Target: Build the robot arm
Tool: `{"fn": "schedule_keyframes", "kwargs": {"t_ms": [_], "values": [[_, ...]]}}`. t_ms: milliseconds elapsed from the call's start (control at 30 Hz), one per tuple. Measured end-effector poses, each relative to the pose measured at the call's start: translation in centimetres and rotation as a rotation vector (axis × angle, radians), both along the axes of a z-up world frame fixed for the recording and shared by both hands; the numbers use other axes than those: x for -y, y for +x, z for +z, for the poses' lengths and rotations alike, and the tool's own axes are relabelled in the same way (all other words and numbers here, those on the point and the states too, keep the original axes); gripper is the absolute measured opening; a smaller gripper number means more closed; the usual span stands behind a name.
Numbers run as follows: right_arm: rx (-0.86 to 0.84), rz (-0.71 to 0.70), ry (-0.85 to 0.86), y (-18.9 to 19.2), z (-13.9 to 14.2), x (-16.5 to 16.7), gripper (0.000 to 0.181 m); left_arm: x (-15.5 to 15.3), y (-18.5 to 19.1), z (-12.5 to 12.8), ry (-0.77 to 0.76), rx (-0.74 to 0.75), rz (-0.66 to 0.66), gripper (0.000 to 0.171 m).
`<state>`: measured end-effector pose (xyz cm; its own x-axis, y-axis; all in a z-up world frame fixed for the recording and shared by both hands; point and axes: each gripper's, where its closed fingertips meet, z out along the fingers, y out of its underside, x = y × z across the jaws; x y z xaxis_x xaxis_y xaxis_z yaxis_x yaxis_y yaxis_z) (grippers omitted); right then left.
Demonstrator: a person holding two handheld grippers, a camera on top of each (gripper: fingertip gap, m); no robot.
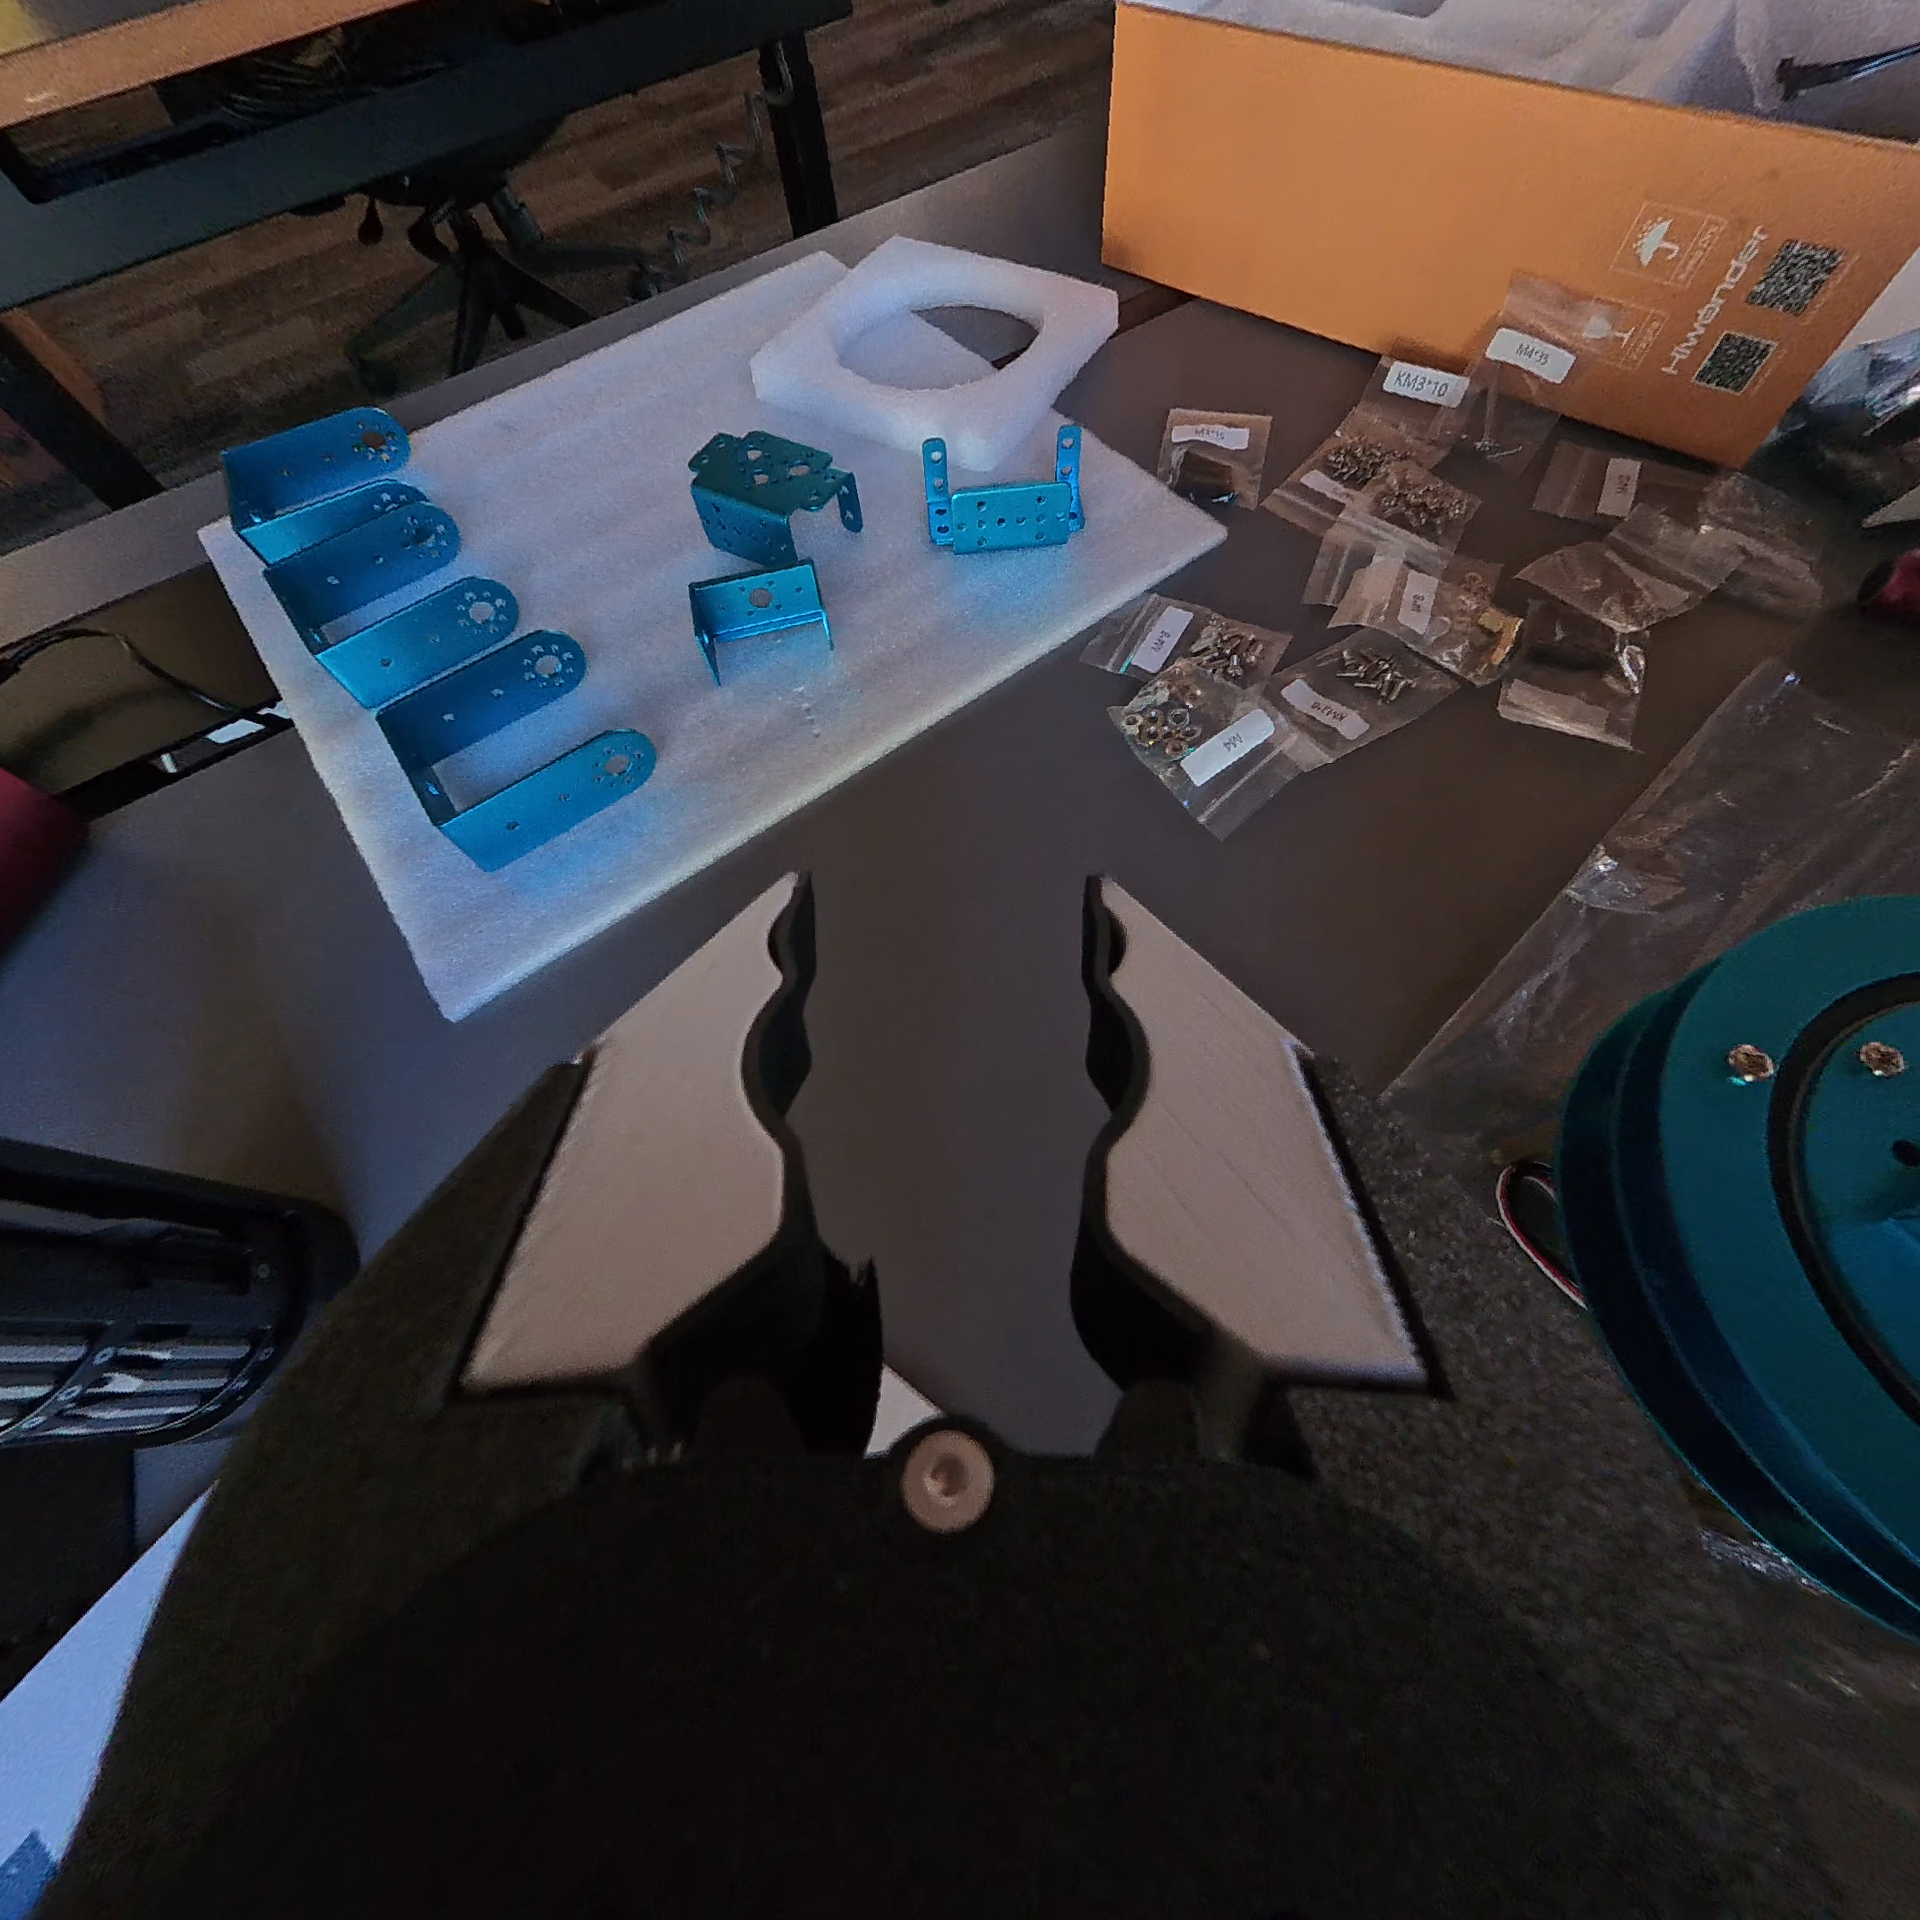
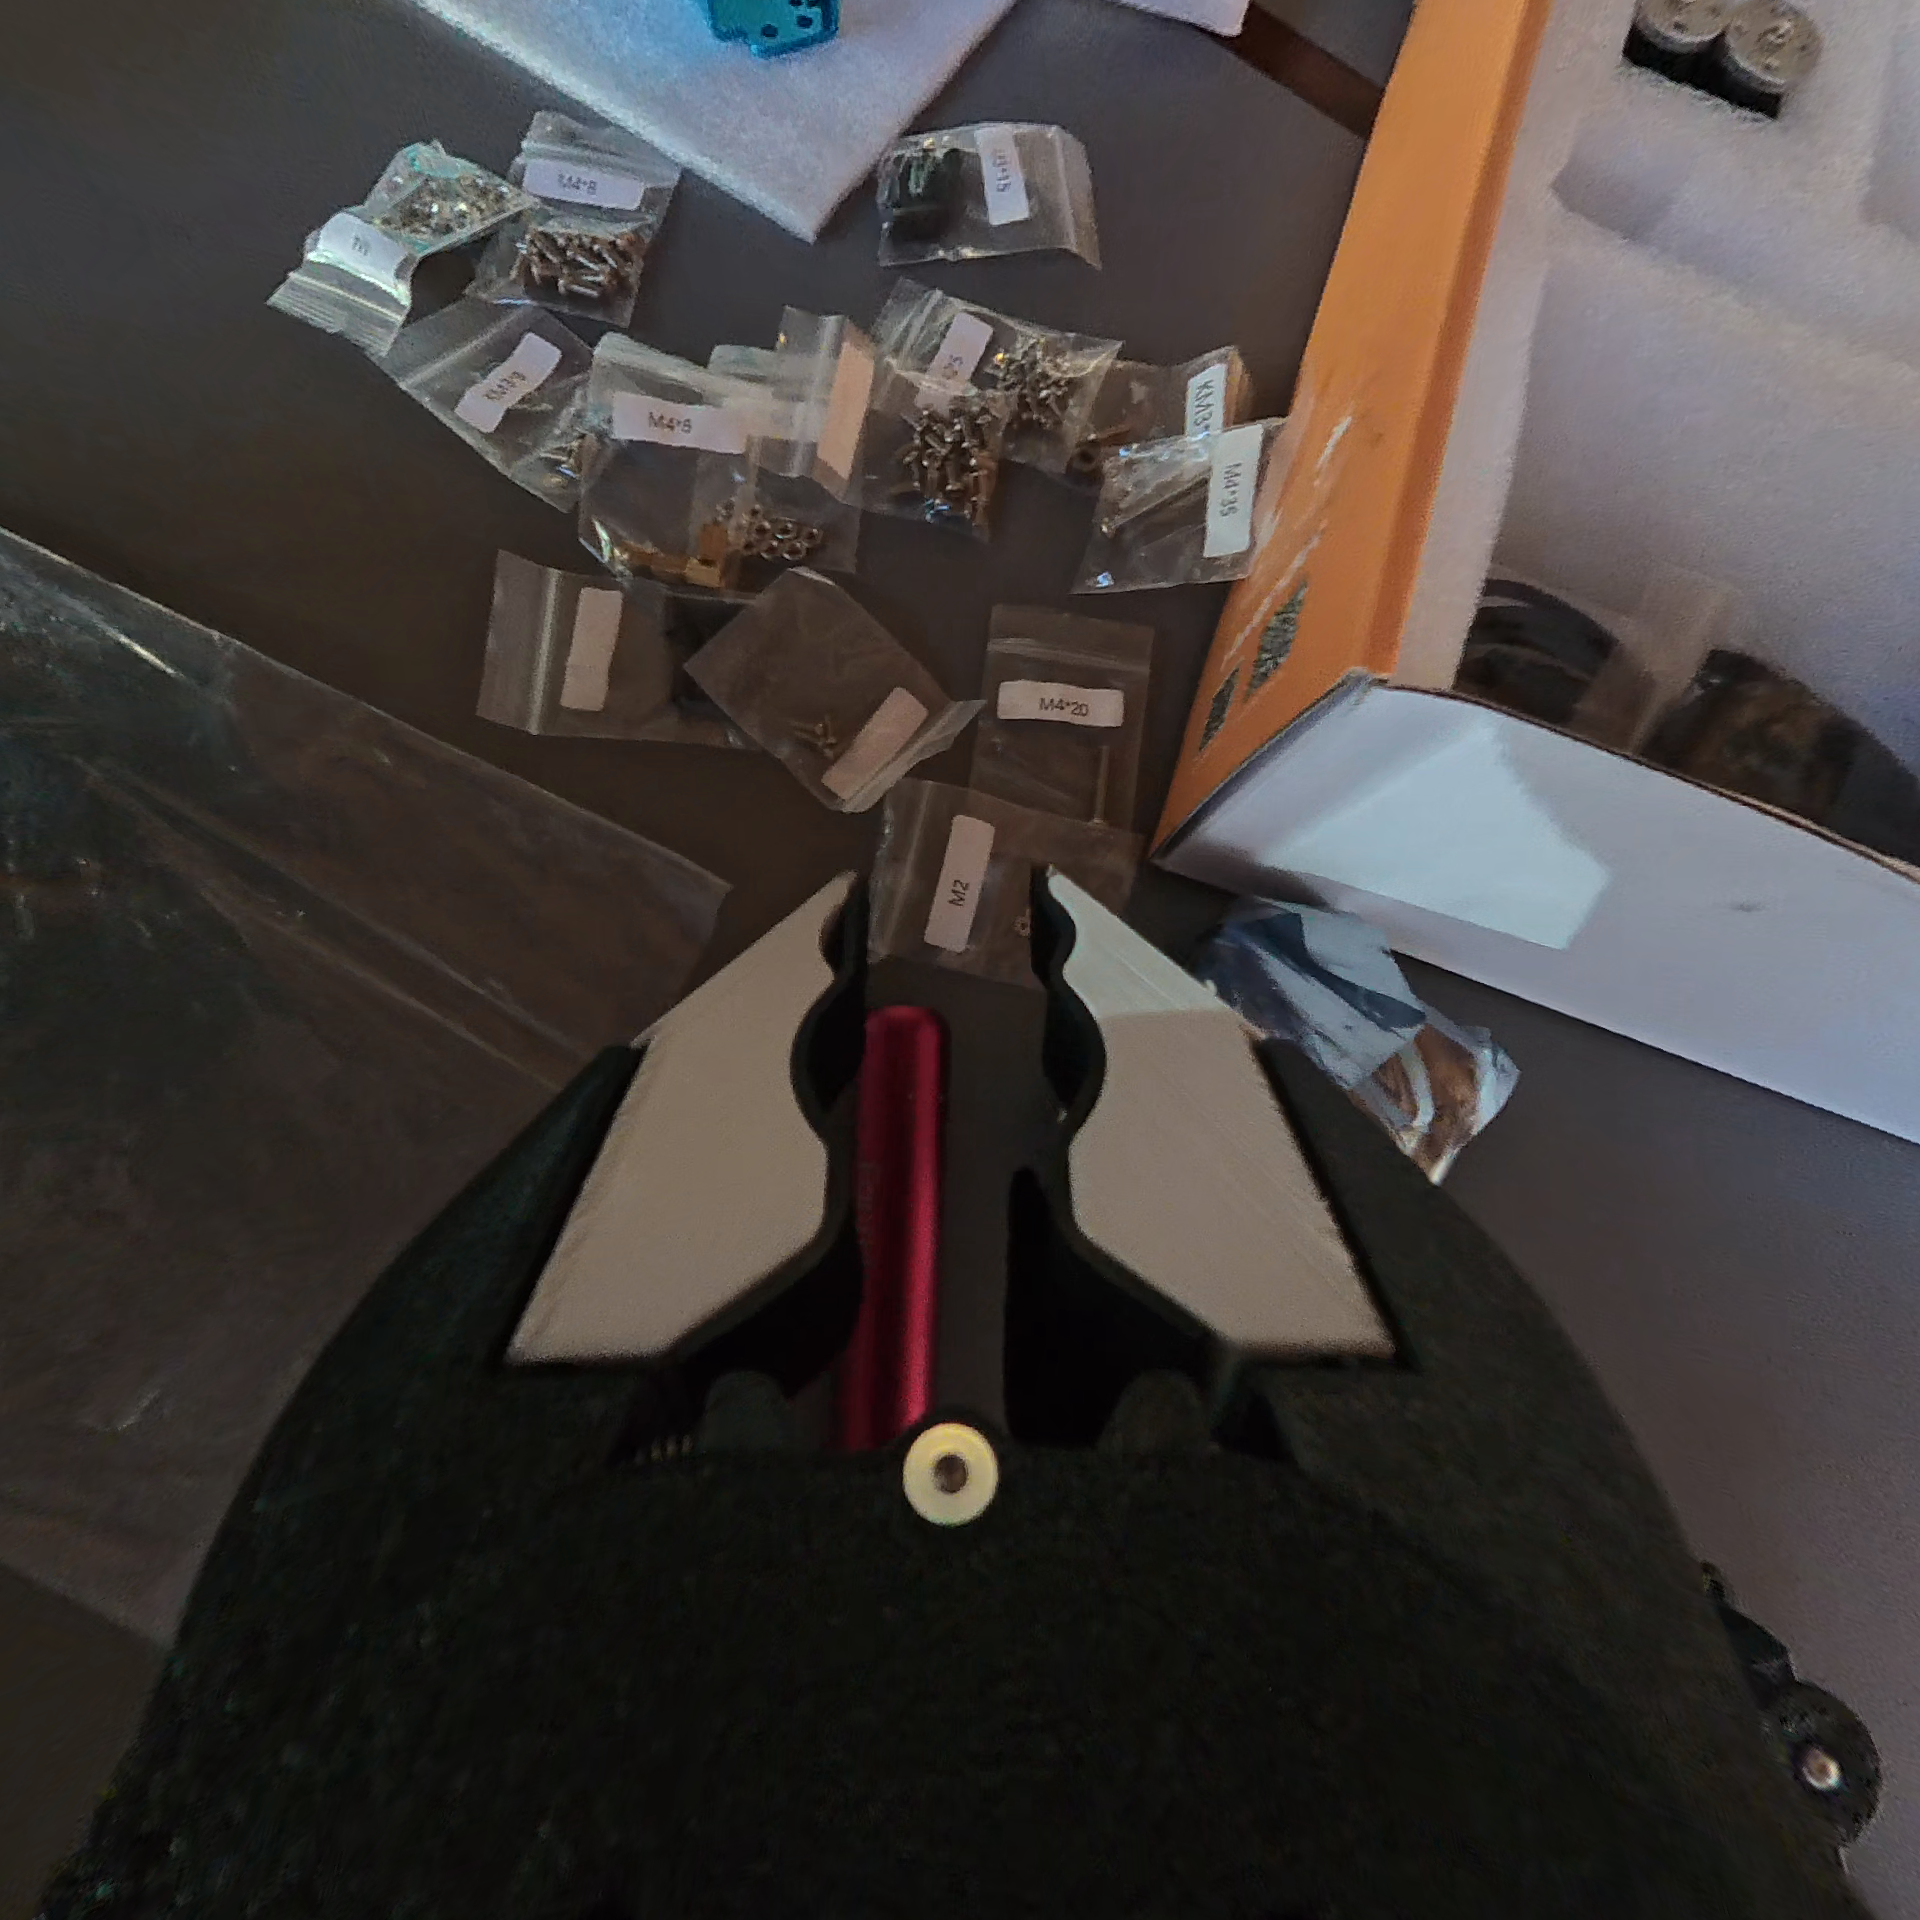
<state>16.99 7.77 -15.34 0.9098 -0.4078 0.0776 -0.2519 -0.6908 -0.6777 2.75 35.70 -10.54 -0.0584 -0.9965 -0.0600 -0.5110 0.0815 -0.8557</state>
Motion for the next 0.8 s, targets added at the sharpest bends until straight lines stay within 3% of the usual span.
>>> {"fn": "schedule_keyframes", "kwargs": {"t_ms": [633,800], "values": [[-0.021,0.07,-0.027,-2.0,-1.5,-2.2,0.031,0.7,-0.2,-0.4,0.03,-0.023,-0.019,0.051],[0.004,0.024,-0.035,-0.9,0.7,0.1,0.034,0.8,-0.2,-0.6,0.032,-0.031,-0.025,0.051]]}}
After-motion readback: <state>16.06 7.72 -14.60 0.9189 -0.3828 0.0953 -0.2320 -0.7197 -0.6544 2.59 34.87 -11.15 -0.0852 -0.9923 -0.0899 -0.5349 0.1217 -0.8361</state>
